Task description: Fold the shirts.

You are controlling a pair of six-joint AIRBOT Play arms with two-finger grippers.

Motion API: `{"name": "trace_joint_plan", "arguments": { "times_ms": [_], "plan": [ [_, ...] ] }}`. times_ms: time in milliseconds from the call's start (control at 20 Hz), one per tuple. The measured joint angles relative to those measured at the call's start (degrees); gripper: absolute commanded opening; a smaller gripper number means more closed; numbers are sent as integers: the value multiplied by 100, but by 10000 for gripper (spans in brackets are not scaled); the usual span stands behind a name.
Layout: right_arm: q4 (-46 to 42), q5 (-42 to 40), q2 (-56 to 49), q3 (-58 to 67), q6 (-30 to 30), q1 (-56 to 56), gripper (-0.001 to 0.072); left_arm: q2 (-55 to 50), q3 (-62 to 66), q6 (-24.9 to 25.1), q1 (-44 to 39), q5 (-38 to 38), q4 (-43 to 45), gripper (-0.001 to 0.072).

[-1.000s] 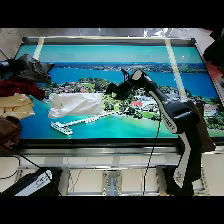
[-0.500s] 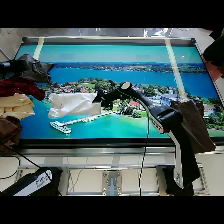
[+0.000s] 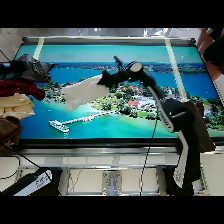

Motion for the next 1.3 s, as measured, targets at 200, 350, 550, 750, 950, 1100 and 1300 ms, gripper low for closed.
{"name": "trace_joint_plan", "arguments": {
  "times_ms": [200, 350, 550, 750, 950, 1100, 1300],
  "plan": [
    [-1001, 608, 925, -68, 225, -1285, 12, 0, 0, 0, 0, -20, 0, 9],
    [-1773, 1213, 1534, -85, 323, -2271, 12, 0, 0, 0, 0, -22, -2, 9],
    [-2734, 1958, 2437, -389, 343, -3515, 12, 0, 0, 0, 0, -39, -144, 9],
    [-3316, 2337, 3630, -1346, 76, -4750, 12, 0, 0, 0, -13, -48, -352, 8],
    [-3609, 2468, 5084, -3368, -422, -6116, 12, 0, 0, 0, -35, -63, -420, 9],
    [-3773, 2411, 6118, -5383, -756, -7051, 14, -2, 0, 0, -42, -70, -437, 9],
    [-4046, 2326, 6926, -7049, -916, -7807, 494, 0, 0, -2, -42, -92, -452, 8]
  ]
}}
